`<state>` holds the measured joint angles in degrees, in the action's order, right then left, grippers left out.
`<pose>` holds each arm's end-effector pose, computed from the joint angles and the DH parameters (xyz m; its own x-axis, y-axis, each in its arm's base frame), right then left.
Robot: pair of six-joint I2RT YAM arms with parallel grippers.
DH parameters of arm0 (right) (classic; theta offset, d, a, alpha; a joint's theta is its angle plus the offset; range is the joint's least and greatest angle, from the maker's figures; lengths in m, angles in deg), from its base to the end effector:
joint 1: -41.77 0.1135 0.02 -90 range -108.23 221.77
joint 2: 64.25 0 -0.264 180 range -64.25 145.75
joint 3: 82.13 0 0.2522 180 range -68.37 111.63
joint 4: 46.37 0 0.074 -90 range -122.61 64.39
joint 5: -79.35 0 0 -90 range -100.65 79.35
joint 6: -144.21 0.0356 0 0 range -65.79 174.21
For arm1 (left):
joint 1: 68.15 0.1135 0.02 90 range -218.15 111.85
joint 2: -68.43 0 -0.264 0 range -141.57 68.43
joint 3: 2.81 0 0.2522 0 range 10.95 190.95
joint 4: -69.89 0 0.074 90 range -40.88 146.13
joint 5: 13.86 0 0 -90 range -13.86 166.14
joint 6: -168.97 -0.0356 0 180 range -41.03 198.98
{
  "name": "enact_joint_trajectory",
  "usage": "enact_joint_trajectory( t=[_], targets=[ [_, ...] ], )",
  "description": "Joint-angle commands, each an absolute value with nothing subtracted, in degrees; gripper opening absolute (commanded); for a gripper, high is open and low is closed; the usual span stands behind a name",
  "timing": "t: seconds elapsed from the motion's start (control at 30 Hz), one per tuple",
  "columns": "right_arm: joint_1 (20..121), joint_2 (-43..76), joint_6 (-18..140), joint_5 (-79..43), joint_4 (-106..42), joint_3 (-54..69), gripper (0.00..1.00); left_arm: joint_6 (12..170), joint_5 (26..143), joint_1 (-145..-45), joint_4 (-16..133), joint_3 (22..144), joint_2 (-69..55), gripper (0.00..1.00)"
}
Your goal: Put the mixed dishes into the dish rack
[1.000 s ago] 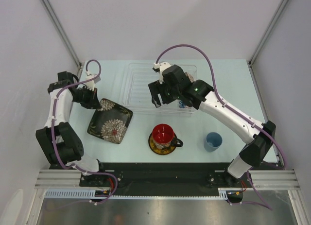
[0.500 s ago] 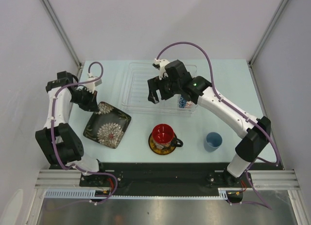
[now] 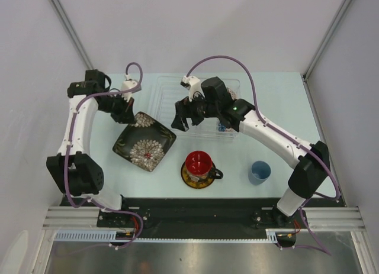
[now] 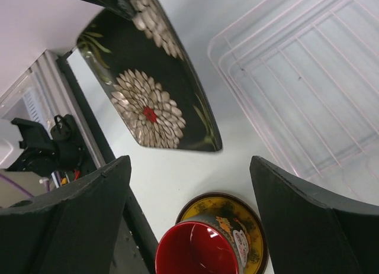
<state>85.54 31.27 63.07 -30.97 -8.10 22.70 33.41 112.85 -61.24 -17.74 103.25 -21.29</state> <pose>0.2718 0.2775 0.3651 -0.4792 -0.2590 -0.8386 -0.8039 0.5130 0.3009 0.2940 0.0142 0.3513 -0.5913 0.5049 -0.6288 0.7371 0.6547 -0.1674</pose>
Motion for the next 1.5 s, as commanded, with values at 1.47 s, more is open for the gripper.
enact_joint_trajectory(
  t=[1.47],
  targets=[
    [77.0,37.7,62.6,-52.7,-28.6,18.5,0.79,41.2,136.2,-72.7,-27.5,130.0,-32.3,0.0]
  ],
)
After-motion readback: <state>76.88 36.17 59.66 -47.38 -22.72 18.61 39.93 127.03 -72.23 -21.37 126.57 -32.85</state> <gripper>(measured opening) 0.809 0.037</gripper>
